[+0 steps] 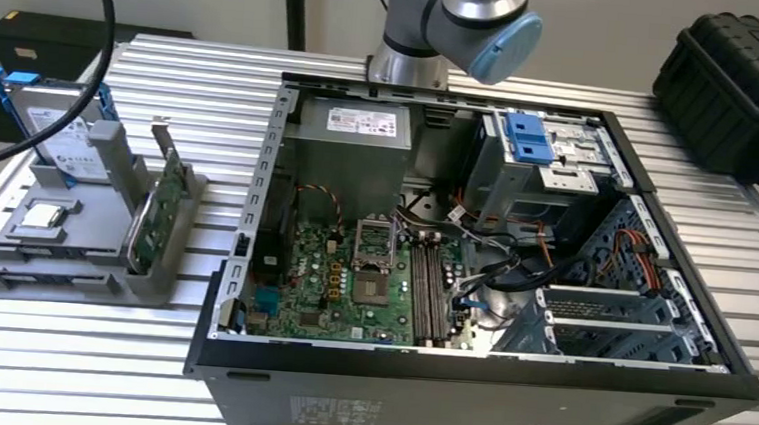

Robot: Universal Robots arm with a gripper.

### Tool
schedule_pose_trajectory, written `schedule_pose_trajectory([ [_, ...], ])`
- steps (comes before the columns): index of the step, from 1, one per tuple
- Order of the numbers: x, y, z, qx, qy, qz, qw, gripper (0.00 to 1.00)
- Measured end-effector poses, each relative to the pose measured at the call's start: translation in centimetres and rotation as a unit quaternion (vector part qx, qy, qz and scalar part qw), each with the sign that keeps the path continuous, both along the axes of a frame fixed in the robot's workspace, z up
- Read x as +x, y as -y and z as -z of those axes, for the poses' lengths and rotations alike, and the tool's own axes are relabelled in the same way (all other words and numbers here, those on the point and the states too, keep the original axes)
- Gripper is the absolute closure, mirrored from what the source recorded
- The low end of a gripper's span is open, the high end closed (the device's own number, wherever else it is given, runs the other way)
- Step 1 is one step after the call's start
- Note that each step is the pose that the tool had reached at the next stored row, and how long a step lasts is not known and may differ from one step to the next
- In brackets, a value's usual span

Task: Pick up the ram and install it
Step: 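Pick up the ram and move it above insertion slot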

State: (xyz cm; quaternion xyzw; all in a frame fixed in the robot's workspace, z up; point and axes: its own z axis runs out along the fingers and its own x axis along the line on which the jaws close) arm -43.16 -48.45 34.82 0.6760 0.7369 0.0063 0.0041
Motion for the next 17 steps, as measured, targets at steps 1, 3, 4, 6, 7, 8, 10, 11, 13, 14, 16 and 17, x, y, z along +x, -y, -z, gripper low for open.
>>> schedule_pose_trajectory([
  [1,0.0,0.0,0.05,0.0,-0.0001,0.0,1.0,0.0],
  [3,0.0,0.0,0.17,0.0,-0.0003,0.0,1.0,0.0],
  [4,0.0,0.0,0.23,0.0,-0.0004,0.0,1.0,0.0],
  [6,0.0,0.0,0.34,0.0,-0.0005,0.0,1.0,0.0],
  [7,0.0,0.0,0.41,0.0,-0.0006,0.0,1.0,0.0],
  [8,0.0,0.0,0.46,0.0,-0.0006,0.0,1.0,0.0],
  [10,0.0,0.0,0.59,0.0,-0.0008,0.0,1.0,0.0],
  [11,0.0,0.0,0.65,0.0,-0.0008,0.0,1.0,0.0],
  [13,0.0,0.0,0.78,0.0,-0.0008,0.0,1.0,0.0],
  [14,0.0,0.0,0.83,0.0,-0.0008,0.0,1.0,0.0],
  [16,0.0,0.0,0.96,0.0,-0.0008,0.0,1.0,0.0],
  [17,0.0,0.0,1.02,0.0,-0.0008,0.0,1.0,0.0],
])
